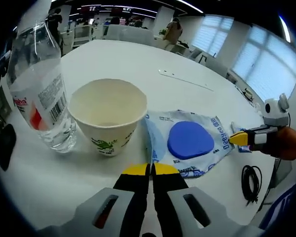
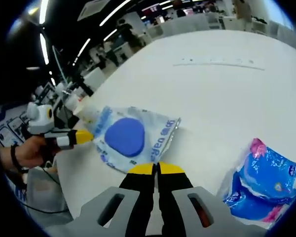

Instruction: Arrange the tabletop items into an orderly group along one side of the table until the central work area is clear of visible clutter.

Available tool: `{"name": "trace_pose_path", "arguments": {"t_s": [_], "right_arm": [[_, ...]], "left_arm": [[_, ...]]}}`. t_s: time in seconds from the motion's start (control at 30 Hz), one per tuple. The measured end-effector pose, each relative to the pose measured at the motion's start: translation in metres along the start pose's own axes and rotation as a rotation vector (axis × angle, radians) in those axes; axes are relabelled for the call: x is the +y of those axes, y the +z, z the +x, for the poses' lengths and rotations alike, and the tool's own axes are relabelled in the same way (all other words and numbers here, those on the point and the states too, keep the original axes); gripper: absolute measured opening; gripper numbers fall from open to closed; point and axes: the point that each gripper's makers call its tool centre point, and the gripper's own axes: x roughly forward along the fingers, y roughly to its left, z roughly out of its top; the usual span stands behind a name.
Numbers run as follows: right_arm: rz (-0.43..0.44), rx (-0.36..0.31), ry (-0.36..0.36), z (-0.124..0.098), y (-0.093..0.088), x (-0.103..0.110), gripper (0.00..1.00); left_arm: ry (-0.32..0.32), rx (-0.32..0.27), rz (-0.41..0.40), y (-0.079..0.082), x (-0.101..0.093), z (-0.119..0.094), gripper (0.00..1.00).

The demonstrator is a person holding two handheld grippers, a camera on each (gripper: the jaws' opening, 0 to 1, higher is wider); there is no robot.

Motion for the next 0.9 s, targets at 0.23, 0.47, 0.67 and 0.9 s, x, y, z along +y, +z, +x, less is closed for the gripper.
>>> {"name": "trace_pose_path", "arguments": {"t_s": [0.23,0.47,0.67,0.9], "right_arm": [[-0.017,0.004,0.006,-0.001,0.001,-0.001,0.0],[-0.004,0.005,-0.007,-0.003,0.002,0.0,0.08],[-0.012,0.001,-0.015,-0.006,0.002,0.0,0.09],[-0.006,-0.028,-0.025,-0.017,-0.002,0.002,0.13]], "left_arm": [[-0.003,0.01,0.005,-0.001,0.002,-0.001,0.03],[0.004,0.021,0.005,-0.004,0.003,-0.004,0.12],[-0.003,0.019,0.008,-0.005,0.002,-0.014,0.22],[-0.023,0.004,-0.01,-0.009,-0.003,-0.026,0.28]]}}
